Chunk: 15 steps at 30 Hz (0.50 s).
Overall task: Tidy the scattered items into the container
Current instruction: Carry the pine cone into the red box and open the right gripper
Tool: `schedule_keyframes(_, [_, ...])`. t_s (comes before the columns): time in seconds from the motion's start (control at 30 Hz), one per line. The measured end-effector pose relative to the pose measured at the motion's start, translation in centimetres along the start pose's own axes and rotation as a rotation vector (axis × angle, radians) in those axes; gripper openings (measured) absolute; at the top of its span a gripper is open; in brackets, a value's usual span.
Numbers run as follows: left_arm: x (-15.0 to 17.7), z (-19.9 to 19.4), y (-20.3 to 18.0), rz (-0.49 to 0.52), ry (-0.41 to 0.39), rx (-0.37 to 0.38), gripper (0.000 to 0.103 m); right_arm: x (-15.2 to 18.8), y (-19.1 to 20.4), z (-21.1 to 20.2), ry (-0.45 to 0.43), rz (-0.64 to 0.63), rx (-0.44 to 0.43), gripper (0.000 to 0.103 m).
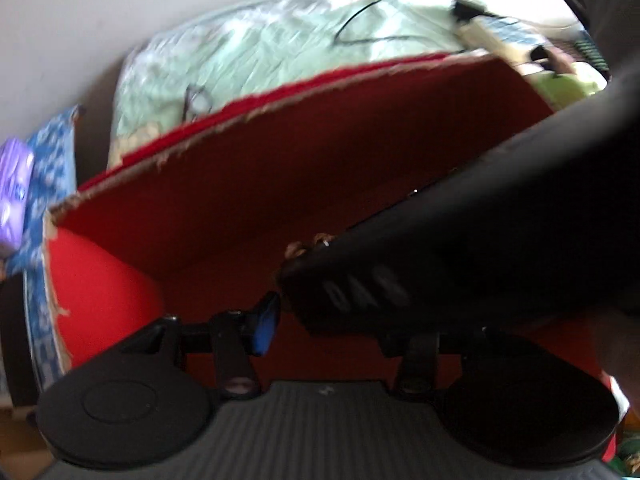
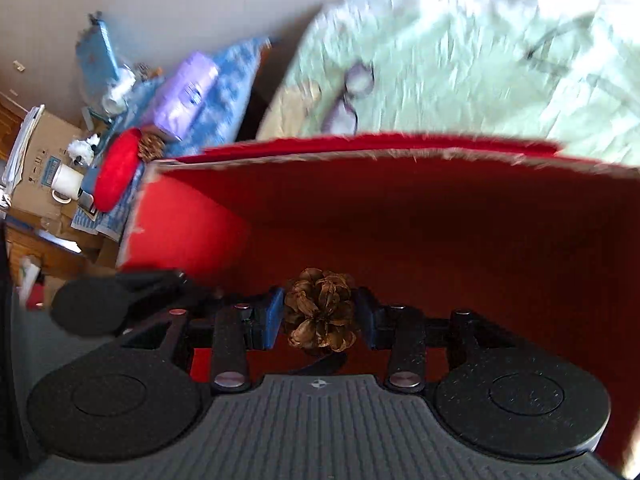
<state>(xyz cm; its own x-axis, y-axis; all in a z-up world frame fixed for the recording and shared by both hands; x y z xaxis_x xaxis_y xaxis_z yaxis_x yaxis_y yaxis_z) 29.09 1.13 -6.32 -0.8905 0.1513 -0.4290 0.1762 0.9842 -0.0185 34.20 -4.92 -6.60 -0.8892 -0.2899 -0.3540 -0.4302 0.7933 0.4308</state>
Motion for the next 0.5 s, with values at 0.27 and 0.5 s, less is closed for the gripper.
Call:
schedule_keyframes(0.27, [1.9,-2.6,1.4,-0.085,-0.026,-0.016,0.048,-1.1,-1.3,3.8,0.100,0.073,-0.044,0.042])
schedule_keyframes(0.5, [2.9,-2.4,3.5,-0.186,-0.024,-0.014,0.039,-2.2,1.7,6.8,0.136,0.078,-0.159,0.042])
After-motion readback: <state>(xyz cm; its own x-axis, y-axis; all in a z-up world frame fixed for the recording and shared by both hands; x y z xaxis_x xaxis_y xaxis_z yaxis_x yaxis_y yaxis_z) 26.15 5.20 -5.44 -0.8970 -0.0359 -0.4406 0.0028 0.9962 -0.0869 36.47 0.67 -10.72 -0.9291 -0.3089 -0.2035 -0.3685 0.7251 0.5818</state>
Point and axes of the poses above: each gripper's, at about its wrist camera, not at the fingertips, and z roughly the way its jaws point, y to its left, x to its underside, the point moved 6 cm from there along z, roughly the way its jaws point, and after that the axes turned 4 degrees about -y, right-handed, at the moved point
